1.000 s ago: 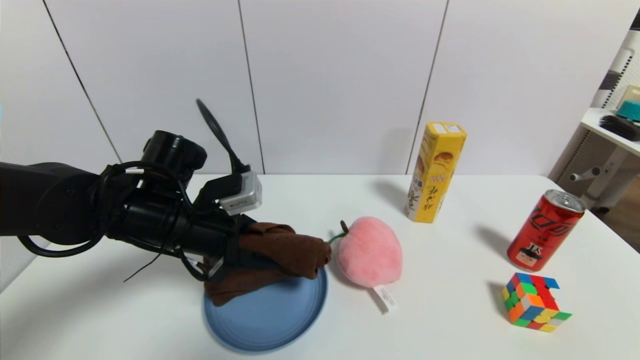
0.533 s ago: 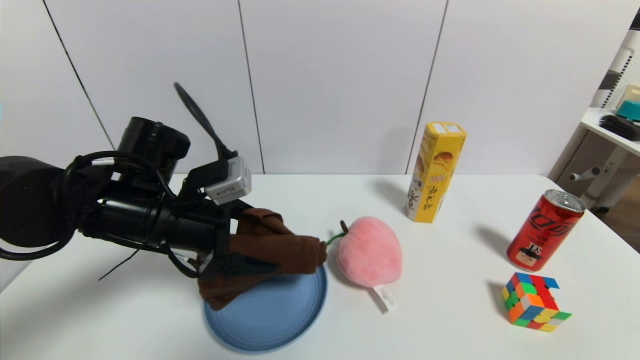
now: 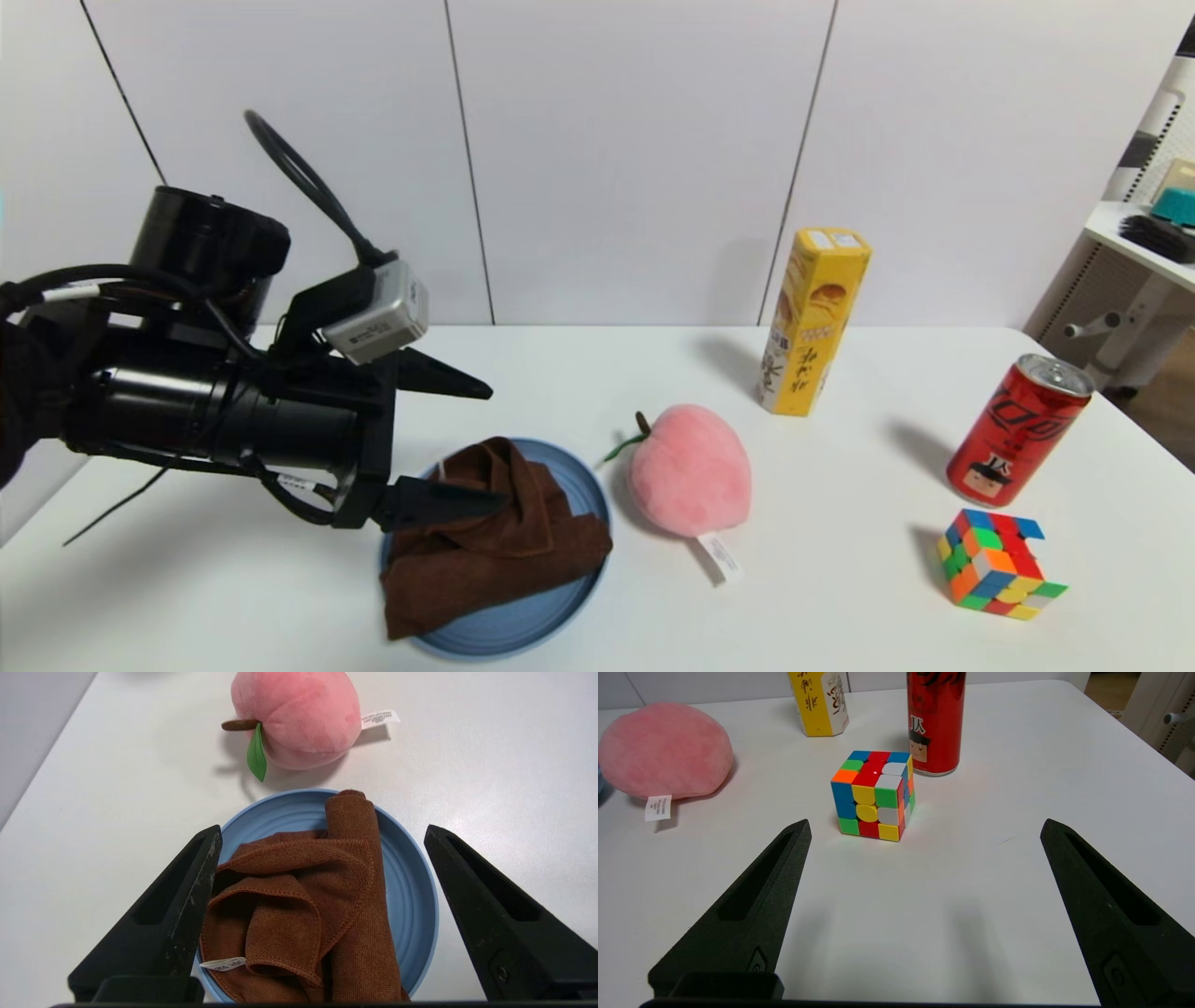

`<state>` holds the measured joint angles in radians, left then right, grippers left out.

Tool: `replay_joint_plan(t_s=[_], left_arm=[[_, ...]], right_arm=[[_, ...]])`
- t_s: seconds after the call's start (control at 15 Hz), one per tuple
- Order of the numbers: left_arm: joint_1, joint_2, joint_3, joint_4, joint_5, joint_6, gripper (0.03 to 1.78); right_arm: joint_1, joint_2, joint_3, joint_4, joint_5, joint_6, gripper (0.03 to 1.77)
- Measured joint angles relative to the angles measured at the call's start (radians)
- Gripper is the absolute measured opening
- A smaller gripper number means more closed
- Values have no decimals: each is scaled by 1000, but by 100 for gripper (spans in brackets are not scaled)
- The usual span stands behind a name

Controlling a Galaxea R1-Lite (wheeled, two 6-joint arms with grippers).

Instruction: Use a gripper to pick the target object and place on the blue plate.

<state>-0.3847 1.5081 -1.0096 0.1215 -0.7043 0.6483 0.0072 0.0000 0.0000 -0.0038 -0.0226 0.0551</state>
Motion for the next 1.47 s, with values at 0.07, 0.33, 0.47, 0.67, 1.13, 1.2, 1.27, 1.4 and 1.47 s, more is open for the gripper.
replay_joint_plan(t_s=[0.07,0.33,0.47,0.67,1.13,1.2,1.27,1.4,1.47], left_arm=[[0,-21,-13,-2,4,-26,159],[71,-145,-77,-2,128,-157,163],[188,-244,-84,-2,253,-232,165],[339,-423,-10,-1,393,-327,167],[404,-961,573,-19,542,-413,169],[394,-1043,670,-32,587,-417,169],[382,-1112,760,-61,636,-421,169],[369,-1211,903,-157,697,-429,169],[368,-1258,948,-198,706,-437,169]], right_arm=[[0,0,0,0,-1,0,170],[0,0,0,0,0,0,170],[0,0,0,0,-1,0,170],[0,0,0,0,0,0,170],[0,0,0,0,0,0,170],[0,0,0,0,0,0,170],[0,0,0,0,-1,0,170],[0,0,0,0,0,0,170],[0,0,0,0,0,0,170]])
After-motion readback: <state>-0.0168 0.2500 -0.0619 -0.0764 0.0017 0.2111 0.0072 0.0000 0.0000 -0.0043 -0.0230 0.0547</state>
